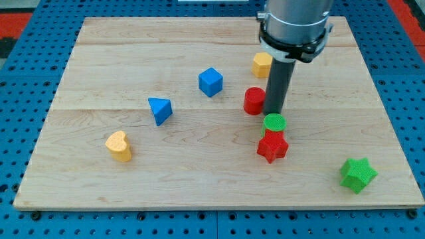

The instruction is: Move the red star closer to the green star

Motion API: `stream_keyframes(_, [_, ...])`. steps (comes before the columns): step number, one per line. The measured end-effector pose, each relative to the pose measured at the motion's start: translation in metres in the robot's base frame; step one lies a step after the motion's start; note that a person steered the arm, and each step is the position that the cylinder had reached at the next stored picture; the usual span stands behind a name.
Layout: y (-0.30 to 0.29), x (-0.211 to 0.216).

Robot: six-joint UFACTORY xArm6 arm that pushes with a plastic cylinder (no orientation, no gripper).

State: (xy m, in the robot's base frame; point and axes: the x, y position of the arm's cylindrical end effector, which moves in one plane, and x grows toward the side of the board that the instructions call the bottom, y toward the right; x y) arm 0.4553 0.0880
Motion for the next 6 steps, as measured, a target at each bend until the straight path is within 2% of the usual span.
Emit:
stream_keyframes(2, [-0.017, 0.021])
stream_keyframes(4, [-0.082, 0.064])
stream_keyframes(5, [-0.087, 0.092])
stream_keyframes(6, [-0.048, 0.094])
